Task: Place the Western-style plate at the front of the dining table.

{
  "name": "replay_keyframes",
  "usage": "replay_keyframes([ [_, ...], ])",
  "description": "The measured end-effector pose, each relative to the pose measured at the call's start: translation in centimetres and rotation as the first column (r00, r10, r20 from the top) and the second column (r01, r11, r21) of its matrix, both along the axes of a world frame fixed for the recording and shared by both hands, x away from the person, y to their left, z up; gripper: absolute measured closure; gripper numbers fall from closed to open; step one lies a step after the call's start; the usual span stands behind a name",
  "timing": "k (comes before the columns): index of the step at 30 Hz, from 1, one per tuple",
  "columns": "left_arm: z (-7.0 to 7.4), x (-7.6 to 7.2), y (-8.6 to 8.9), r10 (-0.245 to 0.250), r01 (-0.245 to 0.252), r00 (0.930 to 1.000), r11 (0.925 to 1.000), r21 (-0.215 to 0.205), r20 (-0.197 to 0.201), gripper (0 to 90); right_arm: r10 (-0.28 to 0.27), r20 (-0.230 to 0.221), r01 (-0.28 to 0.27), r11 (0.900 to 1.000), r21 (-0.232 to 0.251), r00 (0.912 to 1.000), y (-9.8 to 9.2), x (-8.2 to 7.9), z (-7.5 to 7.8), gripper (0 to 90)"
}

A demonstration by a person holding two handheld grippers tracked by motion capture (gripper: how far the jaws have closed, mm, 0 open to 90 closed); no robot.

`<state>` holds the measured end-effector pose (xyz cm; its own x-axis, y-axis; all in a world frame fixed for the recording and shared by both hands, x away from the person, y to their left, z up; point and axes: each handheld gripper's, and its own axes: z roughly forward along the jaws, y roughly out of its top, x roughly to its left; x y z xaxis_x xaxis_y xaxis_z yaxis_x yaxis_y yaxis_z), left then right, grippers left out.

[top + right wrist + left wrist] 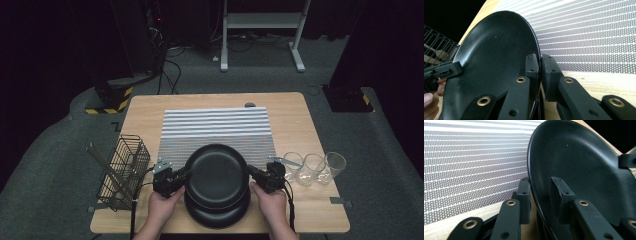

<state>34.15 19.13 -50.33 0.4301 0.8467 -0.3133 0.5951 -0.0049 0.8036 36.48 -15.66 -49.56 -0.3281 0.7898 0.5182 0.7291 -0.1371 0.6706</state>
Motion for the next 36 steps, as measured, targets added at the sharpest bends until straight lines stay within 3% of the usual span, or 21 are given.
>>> replay_keyframes([
  [4, 0.0, 0.0, 0.0, 0.004, -0.004, 1.0, 1.0, -0.002, 0.007, 70.2, 0.029, -0.025, -0.029, 1.0, -0.01, 0.9993, 0.8, 0.1, -0.7, 76.6],
  [12, 0.0, 0.0, 0.0, 0.001, -0.001, 1.0, 1.0, 0.001, -0.003, 70.2, 0.034, -0.021, -0.033, 0.999, 0.018, 0.9992, 0.7, 0.1, -1.0, 78.1],
  [17, 0.3, -0.3, 0.3, -0.01, 0.009, 0.9998, 0.9999, -0.014, -0.016, 56.7, 0.039, -0.015, -0.039, 0.999, 0.011, 0.9991, 0.9, 0.0, -1.1, 78.0],
  [24, 0.5, -1.0, 0.7, -0.038, 0.037, 0.9985, 0.9992, -0.016, -0.04, 51.4, 0.042, 0.003, -0.042, 0.999, -0.008, 0.9991, 1.3, -0.1, -1.2, 77.7],
  [28, 0.1, -1.4, 0.8, -0.052, 0.049, 0.9971, 0.9981, -0.038, -0.056, 50.7, 0.043, 0.007, -0.043, 0.999, -0.01, 0.9991, 1.3, -0.1, -1.2, 77.6],
  [36, -0.5, -1.1, 0.6, -0.063, 0.062, 0.9958, 0.998, -0.009, -0.066, 53.3, 0.038, 0.022, -0.037, 0.999, -0.023, 0.9991, 1.4, -0.3, -1.2, 77.2],
])
